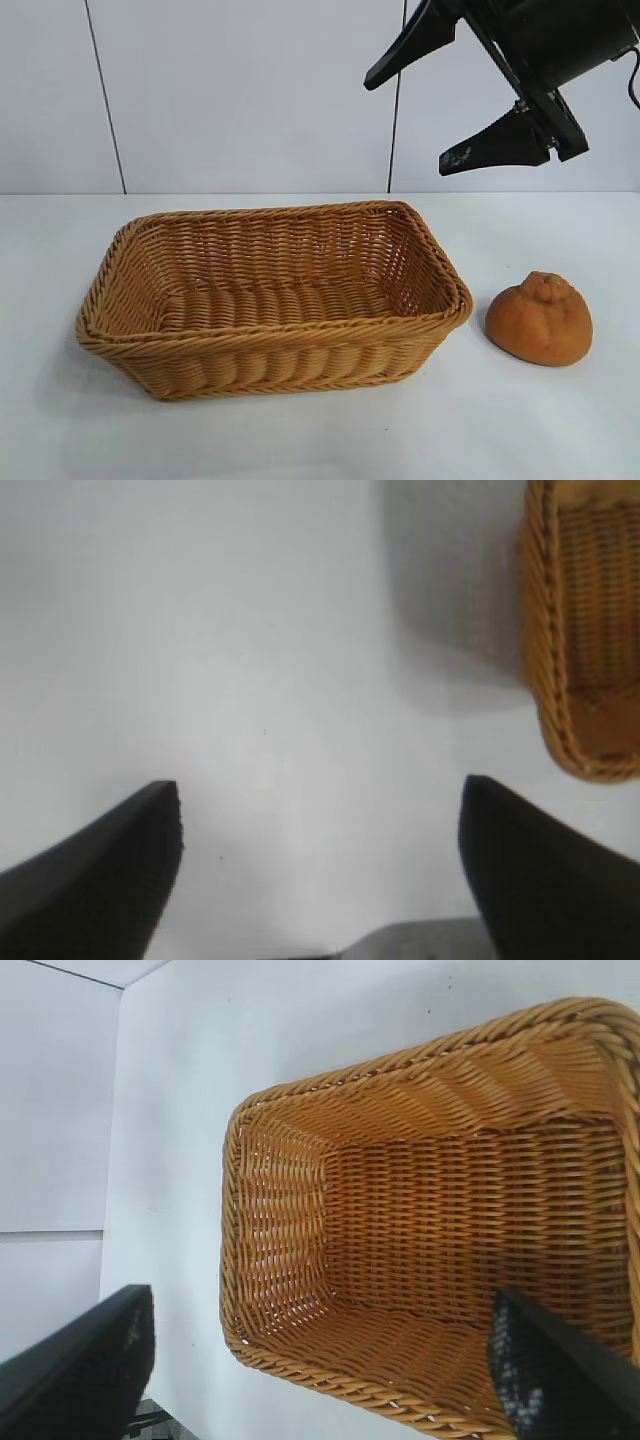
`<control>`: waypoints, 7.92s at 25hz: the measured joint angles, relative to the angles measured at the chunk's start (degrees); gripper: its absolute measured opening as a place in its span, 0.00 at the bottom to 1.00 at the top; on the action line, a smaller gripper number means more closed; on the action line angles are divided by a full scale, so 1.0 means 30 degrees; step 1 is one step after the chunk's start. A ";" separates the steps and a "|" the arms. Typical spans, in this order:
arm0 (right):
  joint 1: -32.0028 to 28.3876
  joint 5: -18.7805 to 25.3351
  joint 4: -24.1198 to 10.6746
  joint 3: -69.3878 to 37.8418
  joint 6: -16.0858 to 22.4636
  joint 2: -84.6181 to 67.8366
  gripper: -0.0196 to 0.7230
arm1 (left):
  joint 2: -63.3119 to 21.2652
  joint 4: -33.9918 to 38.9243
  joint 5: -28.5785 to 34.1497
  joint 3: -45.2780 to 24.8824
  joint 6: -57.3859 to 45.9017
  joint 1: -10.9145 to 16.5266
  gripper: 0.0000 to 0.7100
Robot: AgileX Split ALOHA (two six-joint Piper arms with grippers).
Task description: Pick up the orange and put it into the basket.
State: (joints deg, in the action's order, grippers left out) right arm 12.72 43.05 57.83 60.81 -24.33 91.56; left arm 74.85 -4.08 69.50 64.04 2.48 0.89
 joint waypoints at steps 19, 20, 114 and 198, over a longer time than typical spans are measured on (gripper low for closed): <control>0.0000 0.1951 -0.0974 0.1681 0.0020 0.0000 0.86 | -1.9132 -0.0001 -0.2759 -1.1657 0.0020 0.0000 0.77; 0.0000 0.2272 -0.1457 0.2136 0.0220 0.0000 0.86 | -1.9684 -0.0018 -0.2776 -1.1657 0.0020 0.0000 0.77; 0.8151 -0.4930 -1.1665 0.6043 0.8270 0.9181 0.08 | -2.5032 -0.0048 -0.2804 -1.1752 0.0001 0.0000 0.77; -0.2220 0.6344 -1.8846 -0.7147 0.8827 -1.4684 0.85 | -2.5032 -0.0048 -0.2804 -1.1752 0.0001 0.0000 0.77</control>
State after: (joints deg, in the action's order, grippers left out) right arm 6.06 62.08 1.29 39.37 2.15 47.51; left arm -0.25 -4.23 61.09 28.78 2.48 0.89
